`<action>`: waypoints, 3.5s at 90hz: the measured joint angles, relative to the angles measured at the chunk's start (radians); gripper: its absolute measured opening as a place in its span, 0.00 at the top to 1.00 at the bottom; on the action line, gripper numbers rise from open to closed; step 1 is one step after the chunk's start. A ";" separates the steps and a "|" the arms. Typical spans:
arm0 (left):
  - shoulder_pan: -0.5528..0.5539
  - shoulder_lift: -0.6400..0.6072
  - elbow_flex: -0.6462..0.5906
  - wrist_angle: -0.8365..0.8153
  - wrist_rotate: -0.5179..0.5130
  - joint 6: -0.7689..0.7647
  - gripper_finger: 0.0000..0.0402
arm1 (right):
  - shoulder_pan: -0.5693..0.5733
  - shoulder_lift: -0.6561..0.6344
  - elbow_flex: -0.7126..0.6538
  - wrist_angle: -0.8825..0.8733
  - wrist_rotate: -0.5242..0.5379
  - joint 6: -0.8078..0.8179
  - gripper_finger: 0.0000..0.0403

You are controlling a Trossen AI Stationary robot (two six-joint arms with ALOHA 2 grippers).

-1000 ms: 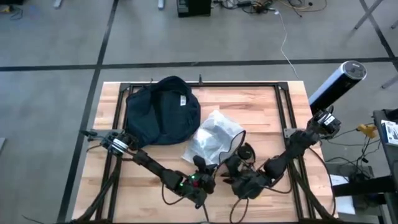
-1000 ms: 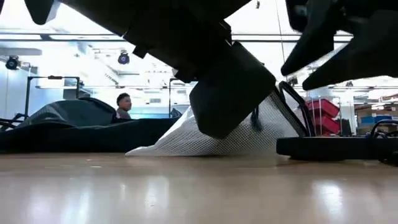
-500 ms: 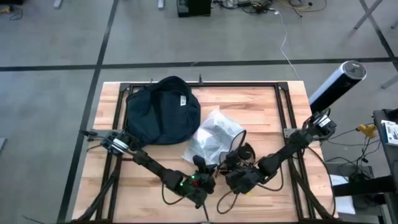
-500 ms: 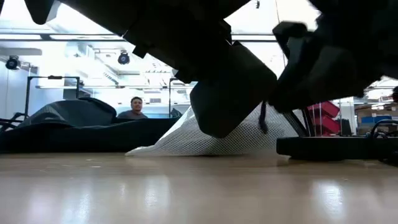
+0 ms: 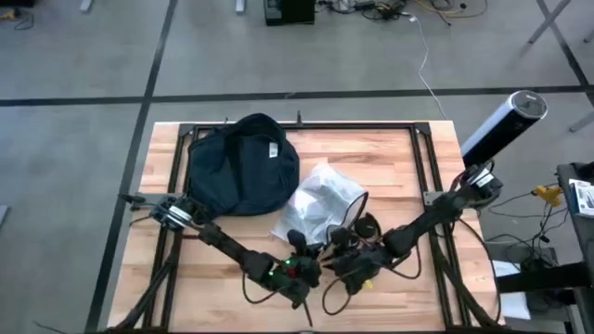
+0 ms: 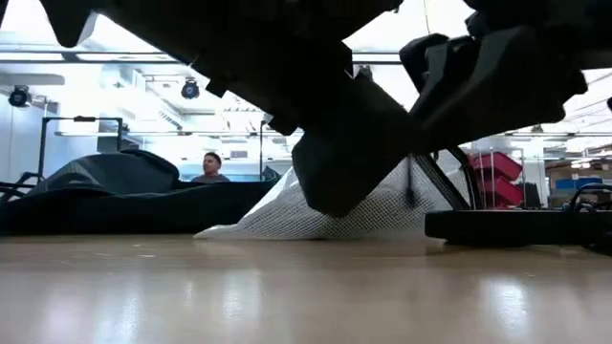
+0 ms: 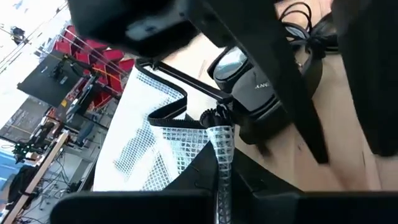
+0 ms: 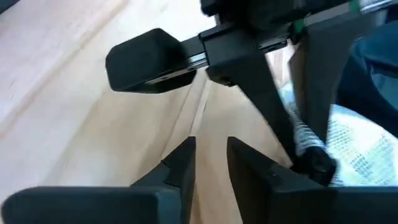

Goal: Unpack backpack
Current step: Close the white zipper pouch

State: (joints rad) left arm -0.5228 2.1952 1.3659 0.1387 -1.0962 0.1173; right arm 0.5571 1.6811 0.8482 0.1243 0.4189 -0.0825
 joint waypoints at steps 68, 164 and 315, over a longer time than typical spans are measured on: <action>0.019 0.000 0.019 0.012 0.118 -0.006 1.00 | 0.119 0.011 0.013 -0.063 0.398 -1.024 0.65; 0.019 -0.021 0.031 -0.085 0.124 -0.083 1.00 | 0.111 0.006 0.013 0.064 0.411 -0.726 1.00; -0.068 -0.042 0.025 -0.080 0.037 -0.091 0.48 | 0.009 -0.095 -0.007 0.019 0.051 -0.253 1.00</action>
State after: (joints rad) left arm -0.5912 2.1529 1.3911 0.0590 -1.0596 0.0261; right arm 0.5665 1.5860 0.8410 0.1432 0.4699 -0.3358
